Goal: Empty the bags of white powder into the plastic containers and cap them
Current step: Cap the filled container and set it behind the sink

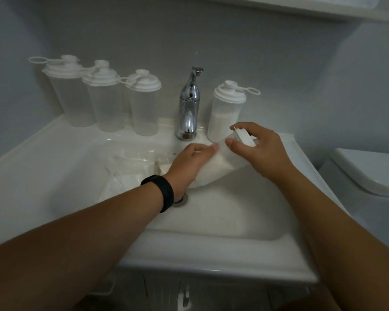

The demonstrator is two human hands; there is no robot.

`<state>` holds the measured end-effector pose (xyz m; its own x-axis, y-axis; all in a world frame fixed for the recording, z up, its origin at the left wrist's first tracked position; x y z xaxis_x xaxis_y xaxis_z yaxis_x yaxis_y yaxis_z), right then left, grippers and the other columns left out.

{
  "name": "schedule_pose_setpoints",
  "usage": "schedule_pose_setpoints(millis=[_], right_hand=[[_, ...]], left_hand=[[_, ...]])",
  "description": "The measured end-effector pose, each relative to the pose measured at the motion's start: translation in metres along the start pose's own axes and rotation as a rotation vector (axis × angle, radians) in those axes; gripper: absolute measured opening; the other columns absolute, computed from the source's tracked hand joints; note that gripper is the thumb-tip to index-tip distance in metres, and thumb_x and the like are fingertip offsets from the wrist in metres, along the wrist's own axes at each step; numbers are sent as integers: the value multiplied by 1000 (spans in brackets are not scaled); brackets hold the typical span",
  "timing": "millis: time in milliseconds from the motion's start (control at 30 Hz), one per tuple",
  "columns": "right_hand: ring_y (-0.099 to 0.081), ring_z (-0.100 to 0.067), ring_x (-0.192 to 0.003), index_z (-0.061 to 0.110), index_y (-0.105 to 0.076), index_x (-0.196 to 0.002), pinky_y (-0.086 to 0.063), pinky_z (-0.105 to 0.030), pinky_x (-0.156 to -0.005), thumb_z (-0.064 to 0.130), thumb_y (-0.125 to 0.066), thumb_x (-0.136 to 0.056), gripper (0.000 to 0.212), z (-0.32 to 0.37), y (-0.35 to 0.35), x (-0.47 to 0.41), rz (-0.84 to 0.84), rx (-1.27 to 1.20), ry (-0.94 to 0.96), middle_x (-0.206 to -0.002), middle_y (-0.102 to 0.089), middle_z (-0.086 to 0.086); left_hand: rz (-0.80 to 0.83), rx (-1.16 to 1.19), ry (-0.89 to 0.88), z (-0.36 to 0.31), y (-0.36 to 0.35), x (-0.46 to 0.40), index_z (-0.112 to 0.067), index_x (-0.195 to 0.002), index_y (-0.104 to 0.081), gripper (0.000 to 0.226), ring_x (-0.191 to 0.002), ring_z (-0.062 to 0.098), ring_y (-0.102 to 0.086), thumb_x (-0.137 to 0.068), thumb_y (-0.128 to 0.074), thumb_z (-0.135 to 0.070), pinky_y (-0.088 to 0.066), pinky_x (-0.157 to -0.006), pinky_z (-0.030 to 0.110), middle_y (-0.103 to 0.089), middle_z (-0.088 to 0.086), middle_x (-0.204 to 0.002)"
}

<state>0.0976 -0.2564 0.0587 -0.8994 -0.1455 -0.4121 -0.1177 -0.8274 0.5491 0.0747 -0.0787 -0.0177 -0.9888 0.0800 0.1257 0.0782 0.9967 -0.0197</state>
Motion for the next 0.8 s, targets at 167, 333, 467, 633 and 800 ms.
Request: schedule_pose_setpoints(millis=[167, 333, 467, 633, 800], right_hand=[[-62, -1, -104, 39, -70, -116, -50, -25, -88, 66, -68, -74, 49, 8, -3, 3, 9, 26, 37, -111, -68, 25], [-64, -5, -101, 36, -72, -113, -52, -27, -86, 51, -72, -81, 35, 10, -1, 2, 7, -61, 17, -109, -70, 20], [-64, -5, -101, 41, -69, -111, -52, -27, -85, 62, -67, -79, 38, 9, -5, 1, 60, -26, 6, -110, -69, 20], [-64, -7, -94, 47, -64, -106, -59, -41, -85, 78, -55, -77, 44, 10, -9, 0, 61, 149, -16, -103, -67, 22], [-65, -15, -89, 38, -64, -109, -57, -45, -81, 79, -47, -78, 54, 21, -12, 1, 24, 259, 32, -98, -70, 10]], left_hand=[[24, 316, 326, 22, -5, 8, -23, -114, -64, 41, -91, 24, -67, -99, -50, -59, -51, -72, 32, -70, 7, -102], [41, 529, 352, 21, -5, 9, -17, -120, -63, 46, -82, 32, -70, -96, -57, -57, -56, -52, 32, -71, 15, -100], [-66, 548, 306, 22, 0, 8, -18, -101, -66, 29, -68, 24, -69, -94, -61, -46, -50, -44, 27, -70, 7, -80], [-168, 521, 278, 27, 5, 6, -18, -102, -66, 23, -69, 23, -66, -93, -64, -40, -48, -42, 25, -67, 6, -84], [-243, 507, 233, 23, 9, 6, -20, -94, -66, 21, -68, 23, -64, -95, -63, -41, -44, -39, 23, -67, 6, -83]])
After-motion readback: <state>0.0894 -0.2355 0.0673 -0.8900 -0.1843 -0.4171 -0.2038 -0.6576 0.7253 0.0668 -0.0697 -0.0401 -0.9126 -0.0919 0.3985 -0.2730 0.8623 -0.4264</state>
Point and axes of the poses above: each hand's wrist, its own x-axis away from the middle knuckle, its own y-axis out of the back of the hand, z = x × y, the point moved 8 cm from there along -x, towards the middle knuckle
